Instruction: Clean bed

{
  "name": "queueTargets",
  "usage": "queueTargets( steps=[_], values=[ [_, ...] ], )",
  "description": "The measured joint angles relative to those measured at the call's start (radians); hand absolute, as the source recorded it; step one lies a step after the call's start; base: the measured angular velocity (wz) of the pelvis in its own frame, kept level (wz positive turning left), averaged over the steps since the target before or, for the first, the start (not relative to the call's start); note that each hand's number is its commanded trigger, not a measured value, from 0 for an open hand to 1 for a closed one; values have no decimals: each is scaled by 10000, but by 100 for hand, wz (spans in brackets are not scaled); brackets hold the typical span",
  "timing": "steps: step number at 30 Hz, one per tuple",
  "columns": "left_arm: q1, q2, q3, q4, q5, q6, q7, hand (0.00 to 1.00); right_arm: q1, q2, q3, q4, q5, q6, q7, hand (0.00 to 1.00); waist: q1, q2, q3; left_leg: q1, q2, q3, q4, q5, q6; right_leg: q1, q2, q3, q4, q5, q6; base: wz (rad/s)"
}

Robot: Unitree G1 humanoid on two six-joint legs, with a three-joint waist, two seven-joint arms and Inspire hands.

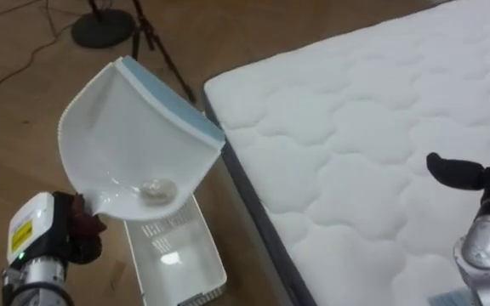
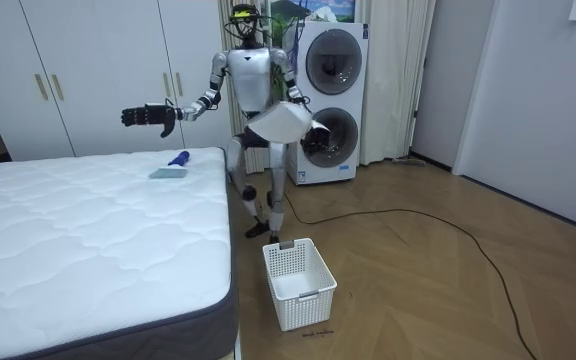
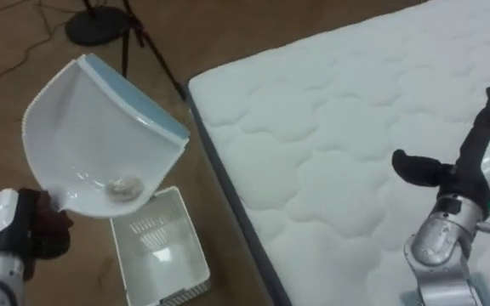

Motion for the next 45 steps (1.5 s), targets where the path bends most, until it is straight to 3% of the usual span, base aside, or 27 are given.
queueTargets(
  steps=[2, 4, 5, 6, 8, 9, 10, 11, 12, 13, 15, 18, 20, 26, 29, 31, 32, 34, 35, 36, 38, 40, 45],
  values=[
    [0, -3, 45, -9, -3, -1, 34, 100, 2, 0, 71, -29, 21, 0, 0, 0, -11, -19, 3, 73, -195, -182, -116, 40, 56, -16, -115, 56, 434, 34, 54, 40],
    [13, -32, 6, -28, 0, -23, 33, 100, 51, 6, 191, -26, 41, 0, -4, 0, -109, -67, -20, 214, -319, -814, -348, 131, 117, -367, -302, 638, 1399, 166, 36, 73],
    [-1, -27, -26, -29, -23, -39, 32, 100, 46, 12, 281, -23, 167, -12, -1, 0, -377, -71, -27, 165, -393, -1574, -391, 169, 198, -680, -56, 1810, 1391, 61, -24, 100],
    [-34, -29, -86, -29, -156, -42, 32, 100, 43, 13, 304, -13, 238, -17, 3, 0, -509, -73, -22, 88, -419, -2134, -429, 217, 254, -1116, 322, 2668, 1071, -86, -41, 98],
    [-30, -29, -138, -8, -339, -39, 26, 100, 73, 45, 314, 49, 241, -17, -15, 0, -686, -63, -9, 69, -468, -2893, -435, 308, 254, -1702, 632, 3438, 504, -51, -56, 101],
    [-57, -28, -159, -5, -389, -49, 26, 100, 69, 49, 312, 55, 235, -20, -142, 0, -865, -153, 11, 77, -608, -3337, -437, 378, 260, -2021, 714, 4073, -1, 139, -10, 116],
    [-111, -27, -170, 0, -390, -58, 24, 100, 68, 49, 312, 56, 236, -21, -261, 0, -915, -229, 46, 77, -680, -3464, -394, 388, 264, -2196, 723, 4413, -181, 315, 4, 118],
    [-211, 10, -182, 11, -415, -108, 12, 100, 74, 69, 335, 57, 245, -21, -427, 0, -1044, -402, 67, -1, -866, -3816, -215, 375, 269, -2420, 855, 5078, -402, 738, 15, 117],
    [-251, 25, -207, 75, -580, -194, 10, 100, 82, 69, 354, 59, 245, -43, -477, 0, -1145, -505, 69, -87, -1056, -4200, 37, 304, 171, -2493, 947, 5403, -582, 1404, -16, 108],
    [-250, 7, -225, 109, -606, -220, 6, 100, 91, 62, 350, 60, 244, -46, -493, 0, -1135, -531, 68, -155, -1104, -4284, 159, 239, 137, -2445, 987, 5439, -633, 1553, -201, 75],
    [-263, 58, -374, 169, -788, -221, 8, 100, 76, 61, 363, 58, 237, -69, -578, 0, -997, -456, 61, -390, -1103, -4489, 415, 118, 65, -2219, 1024, 5014, -909, 1516, -261, 48],
    [-273, 72, -383, 404, -773, -196, 7, 100, 101, 61, 410, 58, 170, -66, -521, 0, -765, -425, 81, -597, -1153, -4735, 523, 46, 82, -2222, 1115, 4871, -1002, 1558, -204, 35],
    [-275, 75, -341, 469, -768, -185, 7, 100, 125, 61, 362, 25, -62, -66, -363, 0, -793, -396, 78, -801, -1240, -5004, 760, -55, 135, -2216, 1164, 4855, -1009, 1582, -275, 39],
    [-465, 96, -389, 468, -754, -196, 5, 100, 285, 54, 366, 18, -73, -67, 225, 0, -675, -195, 167, -902, -1417, -5799, 1198, -392, 236, -2498, 1276, 5557, -258, 1394, -101, 30],
    [-487, 96, -407, 473, -756, -190, 7, 100, 298, 51, 411, 18, -132, -74, 424, 0, -487, -237, 170, -913, -1462, -5831, 1282, -459, 252, -2960, 1383, 5992, -145, 1210, -129, 10],
    [-487, 99, -401, 522, -774, -191, 6, 100, 300, 52, 477, 20, -165, -115, 593, 0, -515, -242, 172, -947, -1518, -5825, 1455, -627, 229, -3358, 1443, 6089, -299, 1484, -280, 20],
    [-491, 84, -408, 672, -776, -194, -4, 100, 303, 40, 569, 24, -160, -122, 661, 0, -499, -152, 172, -981, -1517, -5820, 1640, -829, 190, -3443, 1444, 5981, -55, 1442, -517, 9],
    [-670, 144, -399, 1208, -802, -191, -12, 100, 269, 35, 954, 78, -155, -151, 799, 0, -514, 15, 217, -1203, -1320, -5604, 2104, -1194, 82, -3451, 1533, 5769, 284, 1159, -672, 11],
    [-772, 146, -401, 1395, -782, -192, -12, 100, 268, 34, 1039, 180, -159, -202, 824, 0, -543, 45, 216, -1278, -1219, -5402, 2189, -1264, 73, -3451, 1550, 5690, 319, 1091, -697, 33],
    [-985, 157, -410, 1781, -771, -195, -12, 100, 270, 37, 1147, 482, -280, -289, 927, 0, -615, 52, 222, -1384, -967, -4850, 2283, -1369, 88, -3484, 1562, 5542, 445, 971, -744, 32],
    [-1047, 198, -421, 2066, -767, -188, -13, 100, 261, 37, 1171, 808, -492, -365, 1078, 0, -595, 28, 212, -1499, -796, -4404, 2300, -1411, 75, -3704, 1527, 5509, 674, 818, -785, 19],
    [-1028, 274, -539, 2172, -766, -176, -12, 100, 254, 34, 1215, 980, -507, -393, 1146, 0, -600, 67, 223, -1681, -789, -4384, 2284, -1405, 68, -3938, 1504, 5470, 768, 774, -822, 6],
    [-1430, 926, -1168, 2621, -763, -293, -5, 100, 196, 26, 1598, 1595, -547, -728, 1394, 0, -877, 212, 230, -2199, -760, -4204, 2266, -1327, 30, -4438, 1364, 5268, 958, 687, -844, 12]
  ],
)
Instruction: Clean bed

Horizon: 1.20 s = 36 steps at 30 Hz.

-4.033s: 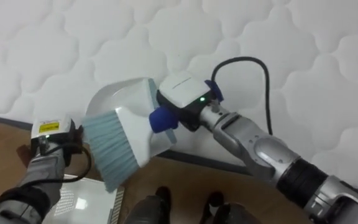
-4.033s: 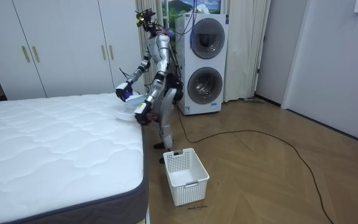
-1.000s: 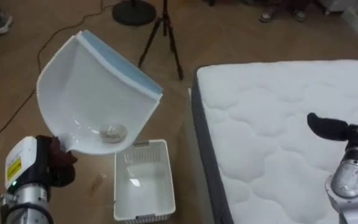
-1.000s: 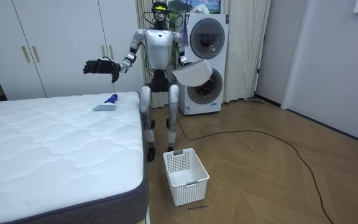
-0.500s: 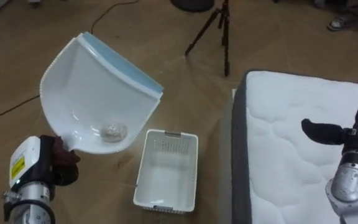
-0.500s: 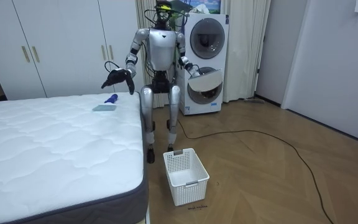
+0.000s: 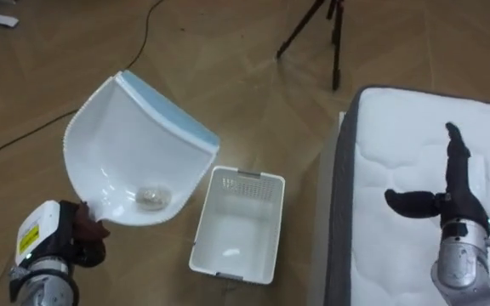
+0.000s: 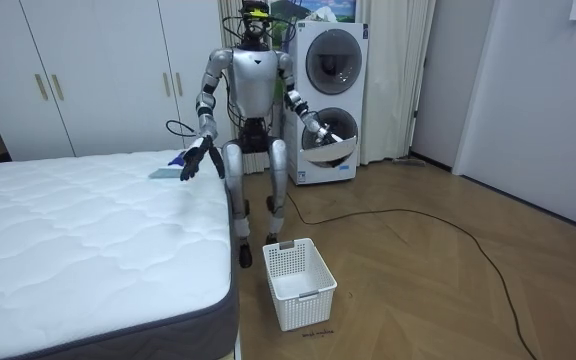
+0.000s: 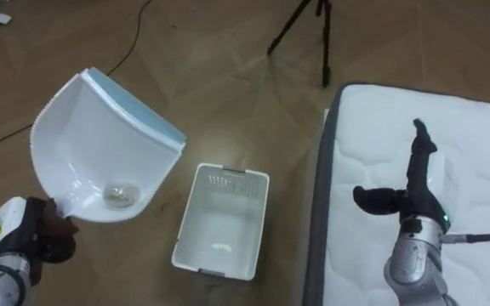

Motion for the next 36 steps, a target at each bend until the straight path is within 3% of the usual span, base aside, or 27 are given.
queueTargets(
  steps=[1, 4, 5, 7, 8, 10, 12, 15, 21, 25, 30, 36],
  values=[
    [-124, 89, -75, 138, 3, -21, -2, 100, -10, -7, -2, 126, -24, -20, 3, 0, -35, 27, 3, -40, -1, 28, 13, 1, 2, -41, -22, -32, 36, -21, 15, 15],
    [-883, 929, -477, 953, 3, -106, -88, 100, -95, -5, 173, 765, -746, -105, 246, 0, -292, 104, 36, -436, -29, 39, 100, 18, 27, -444, -74, -50, 205, -39, 43, 5],
    [-973, 1078, -534, 1020, 2, -105, -127, 100, -98, -8, 231, 801, -749, -113, 271, 0, -329, 142, 57, -514, -29, 40, 139, 17, 27, -515, -74, -50, 225, -39, 43, 0],
    [-1272, 1417, -700, 1137, -3, -107, -240, 100, -97, -9, 315, 815, -749, -116, 289, 0, -459, 296, 143, -768, -45, 69, 214, 28, 46, -804, -114, -56, 364, -41, 47, 0],
    [-1500, 1584, -886, 1233, -5, -101, -328, 100, -103, -8, 380, 836, -748, -117, 295, 0, -506, 421, 140, -964, -52, 96, 275, 29, 48, -999, -144, -57, 422, -50, 63, 0],
    [-1864, 1896, -1314, 1374, -27, -128, -510, 100, -166, -25, 571, 846, -757, -120, 345, 0, -551, 560, 173, -1214, -117, 208, 335, 62, 101, -1387, -334, -150, 834, -141, 104, 7],
    [-2260, 2170, -1874, 1475, -24, -143, -722, 100, -351, -101, 854, 929, -802, -133, 402, 0, -855, 796, 207, -1529, -205, 518, 376, 123, 207, -1841, -652, -322, 1319, -322, 151, 24],
    [-2522, 2423, -2401, 1802, 12, -270, -1185, 100, -373, -95, 1229, 1075, -1349, -169, 518, 0, -1056, 1003, 211, -1751, -288, 744, 382, 155, 262, -2185, -851, -283, 1622, -468, 168, 7],
    [-2949, 2876, -3343, 2077, 286, -192, -2107, 100, -393, -104, 1577, 1141, -1440, -182, 605, 0, -1422, 1267, 215, -2375, -518, 946, 707, 172, 298, -3042, -1299, -283, 2558, -781, 235, 7],
    [-3572, 2985, -4072, 2571, 277, 0, -2454, 100, -686, -255, 1645, 1256, -1471, -179, 592, 0, -1520, 1518, 254, -2750, -505, 1485, 754, 243, 428, -3668, -1381, 189, 2980, -854, 266, 3],
    [-3958, 3247, -4745, 2968, 316, 160, -2968, 100, -886, -471, 1932, 1051, -1795, -308, 609, 0, -1841, 1625, 248, -3163, -510, 1696, 1012, 244, 459, -4189, -1444, 386, 3364, -997, 147, -6],
    [-4113, 3380, -4884, 3370, 318, 348, -3627, 100, -855, -509, 1943, 749, -2291, -380, 578, 0, -2047, 1846, 223, -3228, -510, 2056, 1059, 254, 472, -4474, -1554, 579, 3684, -1196, 79, 0]
  ],
)
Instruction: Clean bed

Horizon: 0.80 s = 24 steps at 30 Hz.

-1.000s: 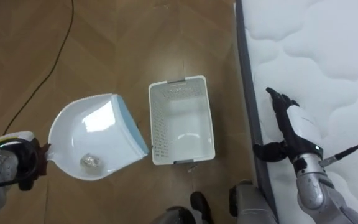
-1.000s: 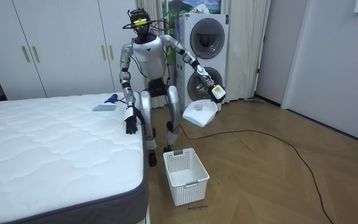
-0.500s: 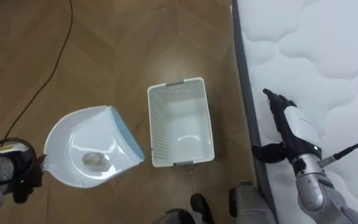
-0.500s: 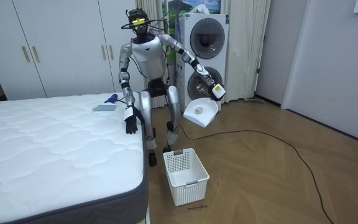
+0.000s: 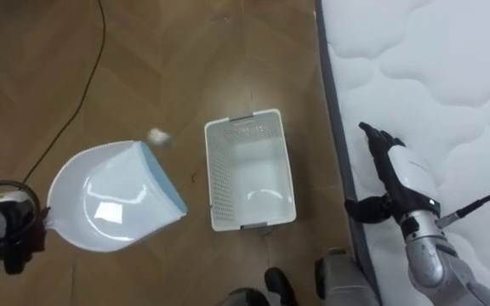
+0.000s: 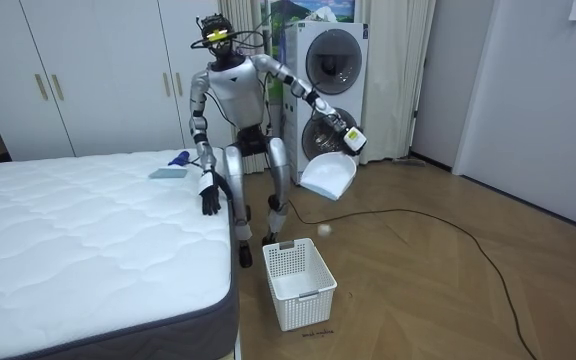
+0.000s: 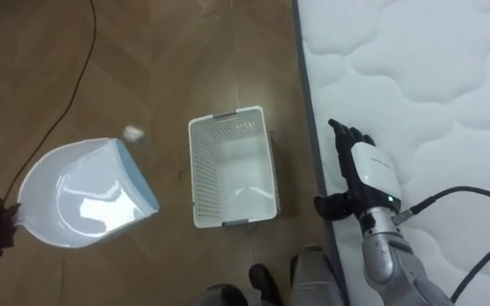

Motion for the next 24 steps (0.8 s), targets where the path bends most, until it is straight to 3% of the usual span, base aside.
queueTargets(
  steps=[5, 9, 20, 24],
  values=[
    [-105, 264, -121, -18, 84, -1, -3, 100, -79, 3, 0, -24, 2, -146, -36, 0, -51, 293, 23, 259, -9, 321, -238, 1, 4, 34, -36, 179, 17, -20, -10, -11],
    [-128, 370, -121, -56, 285, -1, -2, 100, -39, 2, 6, 19, 13, -243, -7, 0, -73, 358, 43, 707, -58, 566, -540, 8, -7, 256, -40, 378, 1, -105, -21, -12],
    [-211, 397, -242, -543, 591, -16, 34, 100, -76, -3, 81, 94, 52, -624, -14, 0, -250, 410, 93, 961, -36, 1064, -864, 2, -36, 245, -34, 568, -16, -179, -12, -4],
    [-209, 395, -336, -560, 548, -228, 283, 100, -89, -3, 85, 396, 44, -978, -102, 0, -291, 297, 182, 1116, -25, 1098, -902, 15, -58, 408, -36, 548, -91, -180, -14, -1]
  ],
)
